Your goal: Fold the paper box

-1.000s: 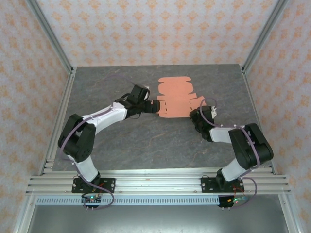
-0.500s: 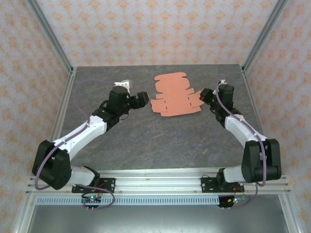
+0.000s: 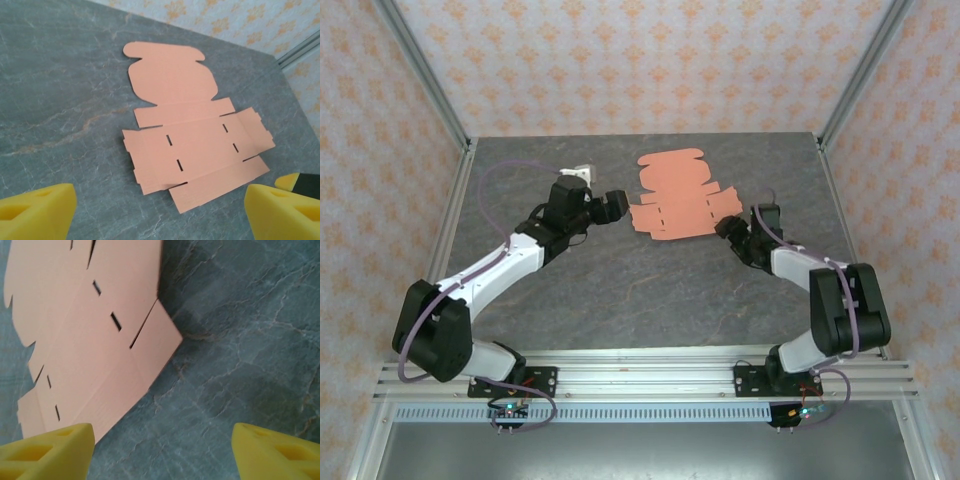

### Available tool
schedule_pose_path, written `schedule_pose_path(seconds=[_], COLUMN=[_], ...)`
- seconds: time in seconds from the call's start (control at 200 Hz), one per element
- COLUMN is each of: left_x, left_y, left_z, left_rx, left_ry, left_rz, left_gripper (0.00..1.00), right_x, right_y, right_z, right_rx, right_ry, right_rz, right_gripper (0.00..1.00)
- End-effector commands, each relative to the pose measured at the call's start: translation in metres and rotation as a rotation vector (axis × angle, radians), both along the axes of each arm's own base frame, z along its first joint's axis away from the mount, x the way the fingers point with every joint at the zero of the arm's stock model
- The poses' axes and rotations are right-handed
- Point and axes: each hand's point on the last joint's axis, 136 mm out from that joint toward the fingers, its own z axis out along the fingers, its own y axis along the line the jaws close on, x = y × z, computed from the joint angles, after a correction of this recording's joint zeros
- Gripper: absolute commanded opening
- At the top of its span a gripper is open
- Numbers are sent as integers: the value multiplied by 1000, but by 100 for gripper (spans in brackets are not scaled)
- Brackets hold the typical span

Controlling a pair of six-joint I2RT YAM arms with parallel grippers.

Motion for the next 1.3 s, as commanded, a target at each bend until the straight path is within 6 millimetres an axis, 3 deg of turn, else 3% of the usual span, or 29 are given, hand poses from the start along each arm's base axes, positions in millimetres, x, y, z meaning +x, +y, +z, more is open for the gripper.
schedule_pose_path(seconds=[0.0,0.29,0.395,0.53,0.701,0.886,1.121,1.191,1.296], left_x=[-1,-6,-6,-7,-9,-5,2,-2,-13], left_y=[-5,5,6,7,19,23,-25,-40,-47], left_z=[14,15,15,15,23,47,108,119,129], left_rx=[-9,25,31,46,88,136,234,310,456], left_ry=[-15,-20,-21,-15,-48,-147,-356,-383,-379], left_rz=[-17,8,10,9,38,2,-336,-466,-585], left_gripper=[88,88,88,88,87,86,86,86,86], right_x=[25,64,78,93,92,54,-21,-29,-38], right_y=[-7,3,5,3,-1,39,109,117,126], right_z=[5,-19,-25,-11,39,123,205,229,253], right_rx=[3,120,145,166,77,-22,-183,-199,-229], right_ry=[-87,-151,-187,-258,-342,-450,-584,-640,-701], right_rz=[-77,-128,-135,-115,21,441,1044,1105,1163], right_gripper=[69,41,25,2,0,0,0,0,0])
